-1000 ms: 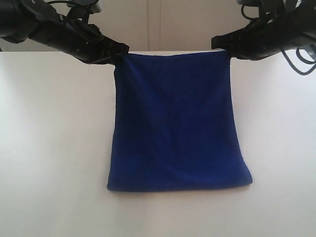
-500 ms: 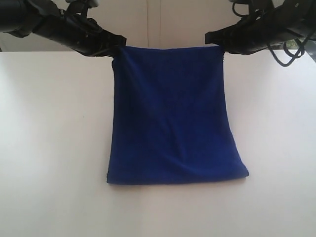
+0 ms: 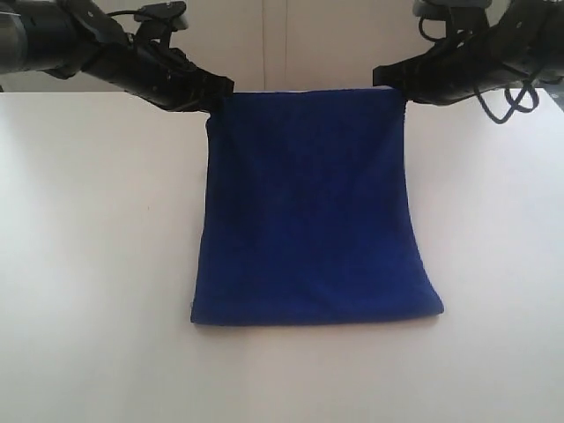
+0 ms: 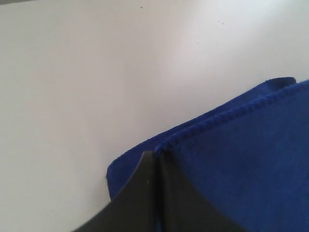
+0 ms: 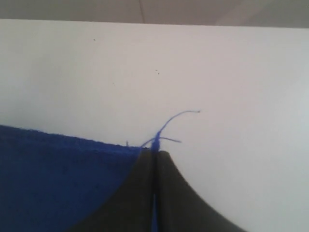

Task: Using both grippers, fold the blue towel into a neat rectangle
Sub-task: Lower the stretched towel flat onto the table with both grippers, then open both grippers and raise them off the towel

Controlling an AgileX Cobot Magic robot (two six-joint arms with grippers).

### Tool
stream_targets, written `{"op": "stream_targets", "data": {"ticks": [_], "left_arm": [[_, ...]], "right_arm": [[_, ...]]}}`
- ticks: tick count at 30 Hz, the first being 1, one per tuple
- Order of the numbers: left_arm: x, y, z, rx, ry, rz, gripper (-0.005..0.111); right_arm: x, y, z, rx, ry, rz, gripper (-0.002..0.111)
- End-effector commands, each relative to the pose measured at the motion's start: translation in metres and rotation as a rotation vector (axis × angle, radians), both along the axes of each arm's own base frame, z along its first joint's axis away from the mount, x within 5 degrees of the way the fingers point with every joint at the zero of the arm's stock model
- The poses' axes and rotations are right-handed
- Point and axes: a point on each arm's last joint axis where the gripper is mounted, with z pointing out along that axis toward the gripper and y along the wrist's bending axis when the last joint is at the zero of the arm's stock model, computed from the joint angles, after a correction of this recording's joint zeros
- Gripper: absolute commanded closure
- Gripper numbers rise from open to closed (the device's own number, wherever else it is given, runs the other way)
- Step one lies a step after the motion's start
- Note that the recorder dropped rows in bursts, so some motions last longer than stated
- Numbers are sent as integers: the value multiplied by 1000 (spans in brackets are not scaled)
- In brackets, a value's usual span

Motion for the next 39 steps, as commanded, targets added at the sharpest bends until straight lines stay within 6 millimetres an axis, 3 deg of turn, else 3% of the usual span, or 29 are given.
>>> {"op": "stream_targets", "data": {"ticks": [1,10,19,23,27,29,33,37,39], "left_arm": [[6,0,-13,-3,7,25,107],[13,-1,-37,44,0,11,107],[15,-1,-38,35,-1,24,106],[15,-1,-39,34,0,26,88],[16,-1,-39,34,-11,36,65],[16,-1,-39,34,-13,37,59],[16,-1,-39,37,-15,34,57],[11,1,-35,32,26,-5,58],[2,9,-25,21,102,-71,66]], "right_arm": [[8,-3,-13,-10,-11,-24,108],[17,-4,-43,-28,0,-46,108],[21,-4,-46,-31,-28,-61,108],[21,-4,-45,-31,-38,-63,104],[21,-4,-45,-32,-41,-64,87],[22,-4,-45,-32,-44,-66,78],[22,-4,-45,-33,-51,-69,64],[14,-1,-42,-22,32,-28,65],[3,1,-29,-8,102,15,77]]}}
